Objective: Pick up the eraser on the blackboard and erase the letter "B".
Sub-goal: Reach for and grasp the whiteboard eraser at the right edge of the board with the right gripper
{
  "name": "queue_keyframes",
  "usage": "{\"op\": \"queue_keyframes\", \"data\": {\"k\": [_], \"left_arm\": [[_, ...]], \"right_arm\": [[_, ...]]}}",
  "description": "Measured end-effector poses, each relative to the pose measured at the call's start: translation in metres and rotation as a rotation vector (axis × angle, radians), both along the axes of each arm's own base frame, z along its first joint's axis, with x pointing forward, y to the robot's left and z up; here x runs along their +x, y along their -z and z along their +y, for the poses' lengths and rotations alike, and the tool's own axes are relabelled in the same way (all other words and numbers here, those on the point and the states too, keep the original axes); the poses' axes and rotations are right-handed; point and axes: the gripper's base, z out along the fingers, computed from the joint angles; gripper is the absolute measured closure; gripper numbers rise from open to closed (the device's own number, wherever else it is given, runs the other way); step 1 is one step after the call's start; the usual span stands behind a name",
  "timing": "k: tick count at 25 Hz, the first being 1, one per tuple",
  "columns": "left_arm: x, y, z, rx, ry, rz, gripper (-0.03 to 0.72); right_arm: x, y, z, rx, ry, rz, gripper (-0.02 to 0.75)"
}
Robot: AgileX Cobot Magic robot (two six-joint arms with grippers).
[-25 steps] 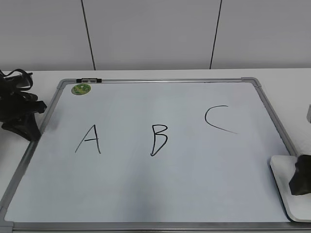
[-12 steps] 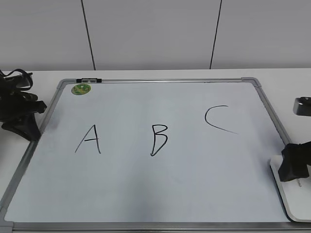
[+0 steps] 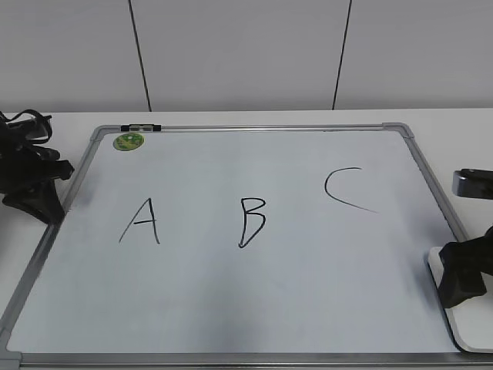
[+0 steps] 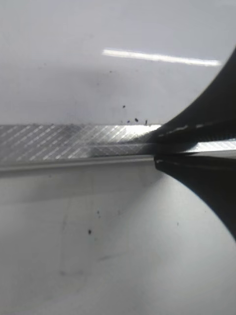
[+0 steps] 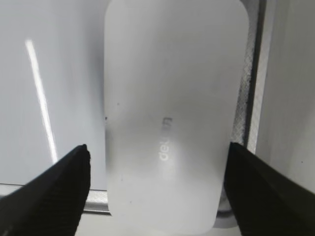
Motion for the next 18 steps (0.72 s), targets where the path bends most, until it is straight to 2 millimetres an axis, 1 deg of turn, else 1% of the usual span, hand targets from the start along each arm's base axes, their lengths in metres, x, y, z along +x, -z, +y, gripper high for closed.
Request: {"op": "queue_keyframes", "data": {"k": [12, 18], "left_arm": [[0.0, 0.0, 0.0, 0.0, 0.0, 0.0, 0.656], [0.0, 0.0, 0.0, 0.0, 0.0, 0.0, 0.656]], "right_arm": [[0.004, 0.002, -0.001, -0.023, -0.015, -0.031, 0.111], [0.005, 0.013, -0.001, -0.023, -0.008, 0.016, 0.121]]}}
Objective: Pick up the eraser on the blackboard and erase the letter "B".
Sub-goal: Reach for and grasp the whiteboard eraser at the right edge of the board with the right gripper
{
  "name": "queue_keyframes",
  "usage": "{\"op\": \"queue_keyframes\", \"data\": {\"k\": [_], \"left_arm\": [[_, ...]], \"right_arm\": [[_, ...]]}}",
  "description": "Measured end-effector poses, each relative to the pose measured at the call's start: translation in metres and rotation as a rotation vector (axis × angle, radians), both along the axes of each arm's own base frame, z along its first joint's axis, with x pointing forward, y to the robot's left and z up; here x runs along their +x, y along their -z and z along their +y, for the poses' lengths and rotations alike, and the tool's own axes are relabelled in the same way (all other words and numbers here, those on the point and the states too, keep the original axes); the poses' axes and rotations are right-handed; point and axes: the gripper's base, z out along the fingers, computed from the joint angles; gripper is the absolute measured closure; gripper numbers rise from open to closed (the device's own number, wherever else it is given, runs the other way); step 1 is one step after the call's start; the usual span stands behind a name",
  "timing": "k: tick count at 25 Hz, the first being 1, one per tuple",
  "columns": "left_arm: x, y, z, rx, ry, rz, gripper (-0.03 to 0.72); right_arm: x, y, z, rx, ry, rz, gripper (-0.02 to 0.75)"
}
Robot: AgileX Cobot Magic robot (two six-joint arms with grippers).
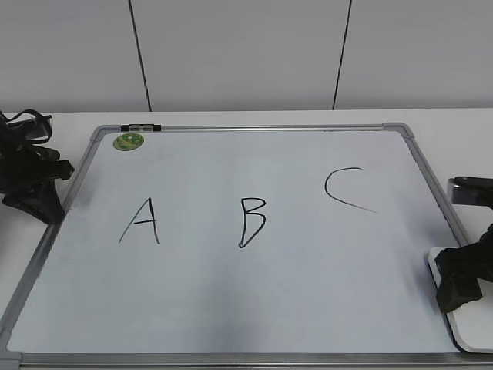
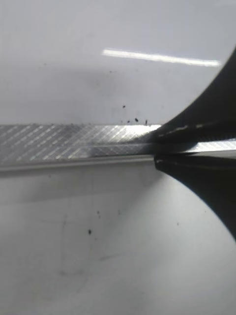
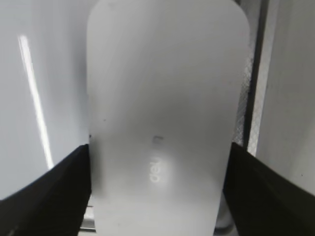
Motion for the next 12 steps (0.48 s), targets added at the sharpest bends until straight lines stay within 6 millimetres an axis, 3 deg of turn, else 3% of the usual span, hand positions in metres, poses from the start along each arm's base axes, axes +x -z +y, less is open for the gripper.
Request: {"op": "queue_keyframes", "data": {"k": [12], "left_arm": [[0.0, 0.0, 0.0, 0.0, 0.0, 0.0, 0.656]], "right_arm": [[0.0, 0.0001, -0.0005, -0.006, 0.002, 0.001, 0.188]]}}
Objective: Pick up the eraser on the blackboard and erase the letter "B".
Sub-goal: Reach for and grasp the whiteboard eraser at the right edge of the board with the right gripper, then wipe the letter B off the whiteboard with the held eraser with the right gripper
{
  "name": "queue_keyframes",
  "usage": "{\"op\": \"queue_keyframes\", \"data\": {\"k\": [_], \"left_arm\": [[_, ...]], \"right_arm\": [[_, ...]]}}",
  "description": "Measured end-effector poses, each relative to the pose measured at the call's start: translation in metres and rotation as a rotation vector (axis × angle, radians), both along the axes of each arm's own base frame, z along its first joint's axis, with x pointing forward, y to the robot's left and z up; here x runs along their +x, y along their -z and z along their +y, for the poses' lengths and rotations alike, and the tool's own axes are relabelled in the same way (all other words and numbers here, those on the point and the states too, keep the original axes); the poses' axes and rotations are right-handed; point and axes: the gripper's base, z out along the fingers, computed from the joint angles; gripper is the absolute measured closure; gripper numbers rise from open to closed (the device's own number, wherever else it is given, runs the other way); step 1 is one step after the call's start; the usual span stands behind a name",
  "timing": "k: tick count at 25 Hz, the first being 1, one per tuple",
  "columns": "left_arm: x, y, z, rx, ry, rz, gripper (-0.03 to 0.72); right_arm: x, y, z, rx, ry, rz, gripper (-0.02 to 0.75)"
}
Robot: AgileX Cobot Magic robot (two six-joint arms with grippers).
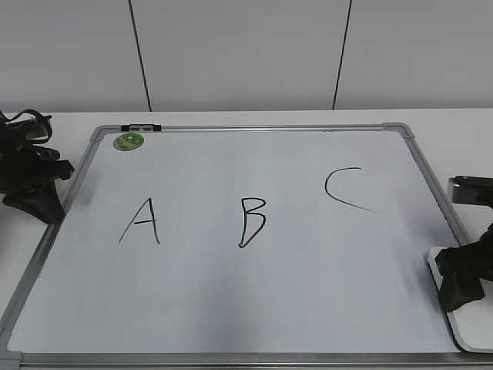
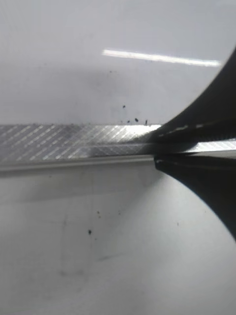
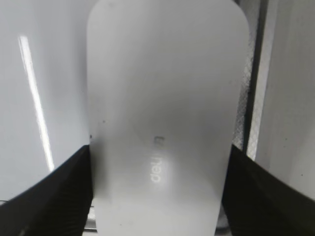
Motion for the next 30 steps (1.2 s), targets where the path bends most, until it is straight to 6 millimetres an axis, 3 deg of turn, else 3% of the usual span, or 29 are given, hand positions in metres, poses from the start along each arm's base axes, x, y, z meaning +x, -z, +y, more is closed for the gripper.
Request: {"op": "queue_keyframes", "data": {"k": [9, 15, 18, 24, 30], "left_arm": [[0.0, 0.0, 0.0, -0.001, -0.001, 0.0, 0.656], [0.0, 0.0, 0.0, -0.001, -0.001, 0.0, 0.656], [0.0, 0.0, 0.0, -0.001, -0.001, 0.0, 0.656], [0.0, 0.0, 0.0, -0.002, -0.001, 0.0, 0.656], [0.0, 0.0, 0.0, -0.003, -0.002, 0.0, 0.656]], "right_arm": [[0.004, -0.006, 0.0, -0.002, -0.013, 0.026, 0.197], [0.02, -0.039, 0.005, 0.006, -0.045, 0.019, 0.197], [0.03, -0.059, 0.02, 0.009, -0.112, -0.006, 0.197], [0.048, -0.1, 0.074, 0.025, -0.289, -0.109, 0.197], [0.079, -0.106, 0.122, 0.034, -0.404, -0.111, 0.197]]}}
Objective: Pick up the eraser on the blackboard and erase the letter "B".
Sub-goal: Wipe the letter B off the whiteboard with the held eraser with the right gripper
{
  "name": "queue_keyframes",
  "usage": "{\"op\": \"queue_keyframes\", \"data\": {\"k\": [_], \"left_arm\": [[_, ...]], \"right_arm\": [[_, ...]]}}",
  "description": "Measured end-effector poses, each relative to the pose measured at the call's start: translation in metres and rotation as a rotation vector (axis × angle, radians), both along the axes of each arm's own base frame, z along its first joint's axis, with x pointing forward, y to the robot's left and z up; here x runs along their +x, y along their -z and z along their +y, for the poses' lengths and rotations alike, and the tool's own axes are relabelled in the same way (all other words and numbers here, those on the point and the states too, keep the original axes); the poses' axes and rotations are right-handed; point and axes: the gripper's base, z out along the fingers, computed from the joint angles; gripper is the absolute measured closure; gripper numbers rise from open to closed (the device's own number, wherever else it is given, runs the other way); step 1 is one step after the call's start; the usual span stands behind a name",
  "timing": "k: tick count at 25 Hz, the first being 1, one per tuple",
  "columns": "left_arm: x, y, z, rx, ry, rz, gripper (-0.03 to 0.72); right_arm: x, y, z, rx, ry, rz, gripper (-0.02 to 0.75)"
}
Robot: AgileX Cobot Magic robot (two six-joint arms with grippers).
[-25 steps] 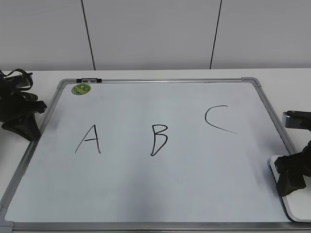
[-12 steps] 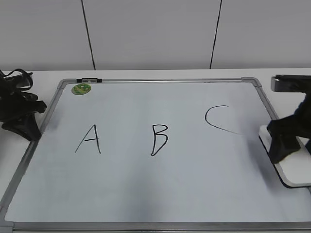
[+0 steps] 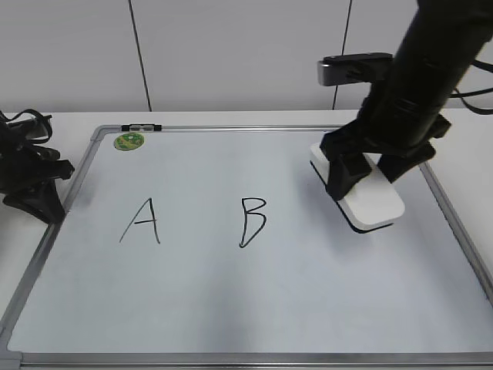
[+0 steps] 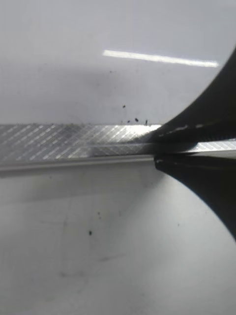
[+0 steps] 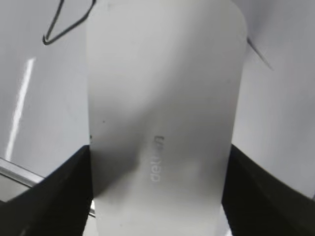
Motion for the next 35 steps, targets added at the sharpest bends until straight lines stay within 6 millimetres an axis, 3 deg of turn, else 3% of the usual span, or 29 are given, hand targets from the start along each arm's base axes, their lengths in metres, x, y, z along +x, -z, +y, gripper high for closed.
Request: {"op": "queue_keyframes", "data": {"k": [6, 15, 23, 35], "left_arm": [[0.0, 0.0, 0.0, 0.0, 0.0, 0.0, 0.656], [0.0, 0.0, 0.0, -0.001, -0.001, 0.0, 0.656], [0.0, 0.0, 0.0, -0.001, -0.001, 0.0, 0.656], [0.0, 0.0, 0.0, -0.002, -0.001, 0.0, 0.656]], "right_arm": [[0.038, 0.024, 0.033, -0.027, -0.07, 0.022, 0.197], [0.079, 0.067, 0.051, -0.052, -0.082, 0.066, 0.197], [0.084, 0.096, 0.066, -0.115, -0.146, 0.085, 0.197], [0.082, 0.1, 0.076, -0.153, -0.198, 0.073, 0.198]]}}
